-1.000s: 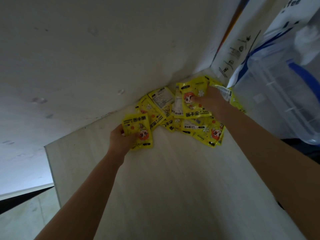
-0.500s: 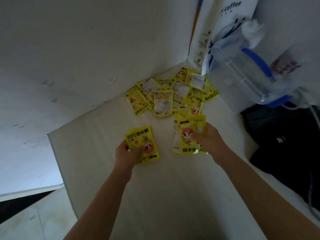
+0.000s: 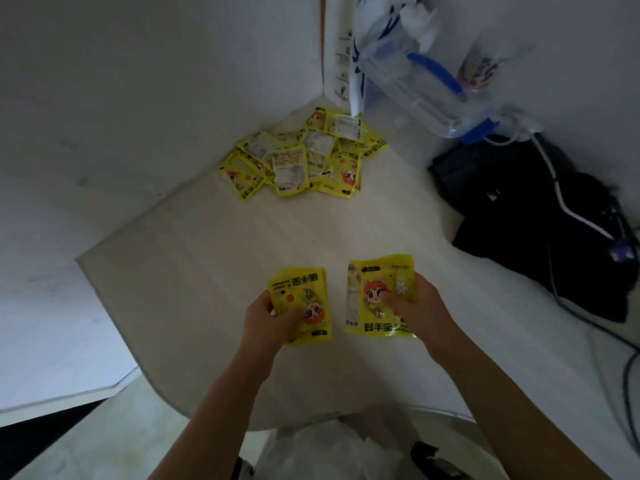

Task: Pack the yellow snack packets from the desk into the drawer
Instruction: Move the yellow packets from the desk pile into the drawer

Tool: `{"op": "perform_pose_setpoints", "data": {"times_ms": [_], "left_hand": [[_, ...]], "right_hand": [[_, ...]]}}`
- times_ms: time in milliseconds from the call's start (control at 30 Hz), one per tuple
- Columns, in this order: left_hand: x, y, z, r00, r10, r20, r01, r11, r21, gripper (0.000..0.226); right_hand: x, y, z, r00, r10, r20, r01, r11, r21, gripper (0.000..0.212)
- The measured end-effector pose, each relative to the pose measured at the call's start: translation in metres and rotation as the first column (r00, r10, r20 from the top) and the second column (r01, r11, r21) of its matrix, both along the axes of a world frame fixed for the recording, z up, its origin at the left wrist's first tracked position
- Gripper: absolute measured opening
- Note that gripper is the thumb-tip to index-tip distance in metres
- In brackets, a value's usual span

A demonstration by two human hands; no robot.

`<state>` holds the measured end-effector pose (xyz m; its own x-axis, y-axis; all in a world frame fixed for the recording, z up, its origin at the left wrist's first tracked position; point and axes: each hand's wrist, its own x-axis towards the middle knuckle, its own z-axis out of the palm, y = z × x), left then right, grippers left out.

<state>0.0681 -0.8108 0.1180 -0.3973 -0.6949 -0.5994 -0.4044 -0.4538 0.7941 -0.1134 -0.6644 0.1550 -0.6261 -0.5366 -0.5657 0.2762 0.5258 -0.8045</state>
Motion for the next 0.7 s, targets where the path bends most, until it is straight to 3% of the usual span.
{"op": "perform_pose_setpoints", "data": {"times_ms": [233,400,700], "left_hand": [[0.038,0.019,0.000,0.978,-0.208,-0.009,0.208,0.978,-0.004,0.025],[0.066,0.042,-0.005,0.938,-0.346,0.027,0.346,0.938,-0.006,0.025],[0.076,0.109,0.002,0.783,-0.618,0.071,0.619,0.786,0.006,0.026]], "right_hand": [[0.073,0.052,-0.007,0.983,-0.174,-0.053,0.177,0.983,0.056,0.030],[0.131,0.091,-0.012,0.942,-0.330,-0.067,0.335,0.939,0.081,0.019],[0.213,0.191,-0.008,0.812,-0.578,-0.075,0.583,0.803,0.126,0.019]]}}
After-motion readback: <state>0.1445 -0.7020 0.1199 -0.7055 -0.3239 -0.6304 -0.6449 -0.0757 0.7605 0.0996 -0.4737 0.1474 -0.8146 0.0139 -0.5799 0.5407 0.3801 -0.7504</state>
